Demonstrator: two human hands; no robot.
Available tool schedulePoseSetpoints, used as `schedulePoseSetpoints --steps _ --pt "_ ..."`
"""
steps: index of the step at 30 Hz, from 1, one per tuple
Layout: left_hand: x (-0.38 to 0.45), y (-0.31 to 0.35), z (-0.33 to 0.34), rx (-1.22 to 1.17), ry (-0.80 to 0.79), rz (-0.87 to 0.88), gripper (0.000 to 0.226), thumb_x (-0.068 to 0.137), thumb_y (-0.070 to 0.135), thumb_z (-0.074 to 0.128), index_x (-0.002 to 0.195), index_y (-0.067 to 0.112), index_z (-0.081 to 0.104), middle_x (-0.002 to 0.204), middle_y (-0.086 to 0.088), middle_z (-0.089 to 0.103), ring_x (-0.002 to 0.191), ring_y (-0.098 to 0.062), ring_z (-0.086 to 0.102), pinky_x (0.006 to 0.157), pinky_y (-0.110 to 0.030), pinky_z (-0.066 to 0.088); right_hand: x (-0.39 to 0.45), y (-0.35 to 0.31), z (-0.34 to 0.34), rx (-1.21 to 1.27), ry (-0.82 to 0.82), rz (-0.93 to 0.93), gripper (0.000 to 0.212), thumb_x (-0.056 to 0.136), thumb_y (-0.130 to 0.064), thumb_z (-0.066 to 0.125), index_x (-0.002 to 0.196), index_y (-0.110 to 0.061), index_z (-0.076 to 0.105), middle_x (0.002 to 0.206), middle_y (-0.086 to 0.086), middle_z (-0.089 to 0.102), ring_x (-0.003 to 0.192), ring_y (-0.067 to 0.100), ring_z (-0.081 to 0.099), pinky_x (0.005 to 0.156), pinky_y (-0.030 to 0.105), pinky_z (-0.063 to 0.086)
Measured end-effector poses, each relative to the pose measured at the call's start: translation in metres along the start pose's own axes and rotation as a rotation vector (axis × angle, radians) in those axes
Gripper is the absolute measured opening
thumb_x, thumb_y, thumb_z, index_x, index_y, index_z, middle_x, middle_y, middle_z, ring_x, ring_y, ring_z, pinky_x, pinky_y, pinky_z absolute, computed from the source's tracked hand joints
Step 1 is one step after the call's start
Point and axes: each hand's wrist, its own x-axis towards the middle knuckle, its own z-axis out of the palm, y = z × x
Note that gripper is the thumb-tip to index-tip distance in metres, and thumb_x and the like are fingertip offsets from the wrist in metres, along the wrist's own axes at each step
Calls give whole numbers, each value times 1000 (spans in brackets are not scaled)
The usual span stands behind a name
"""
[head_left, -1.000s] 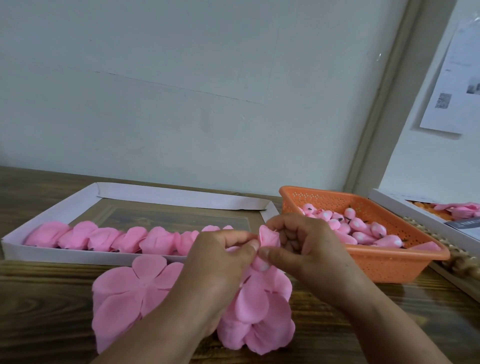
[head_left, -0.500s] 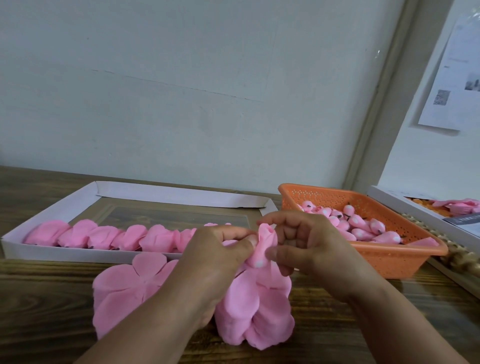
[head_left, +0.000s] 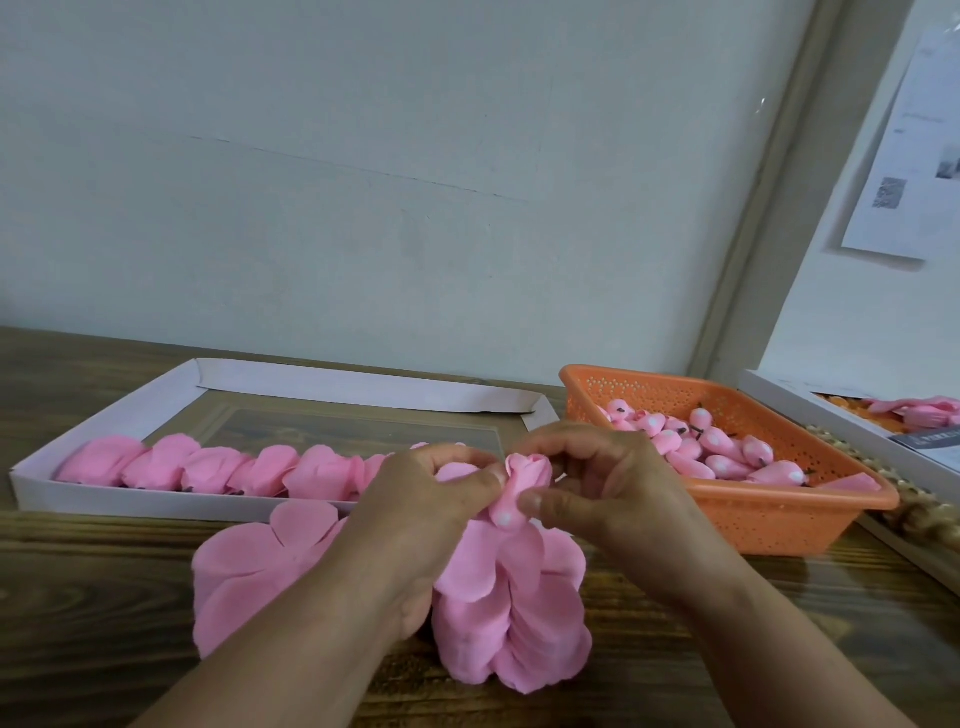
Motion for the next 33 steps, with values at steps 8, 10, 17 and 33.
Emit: schedulePoseSetpoints --steps 8,10,17,33 --pt "0 -3 3 -127 57 -63 18 87 -1 58 97 5 72 94 -18 71 86 -34 69 78 -47 57 3 4 1 39 175 68 24 76 13 65 91 -5 67 79 22 67 65 19 59 57 24 52" --pt "-2 -3 6 -77 135 -16 15 89 10 62 85 16 75 91 -13 74 91 -33 69 85 -52 55 3 4 3 7 157 56 23 75 11 67 91 -6 67 81 24 66 66 22 58 60 29 52" --pt "-5 2 7 49 337 60 35 86 17 63 53 27 62 59 6 64 64 -13 60 61 -29 50 -2 -4 -1 -82 35 -14 21 75 10 68 83 -9 67 82 11 63 63 30 54 61 42 47" --pt "-14 2 14 237 -9 271 34 94 36 50 77 17 74 74 -4 70 75 -18 66 66 -33 53 1 -5 -1 -92 76 52 34 75 9 70 97 -17 68 70 2 64 62 16 60 63 36 55"
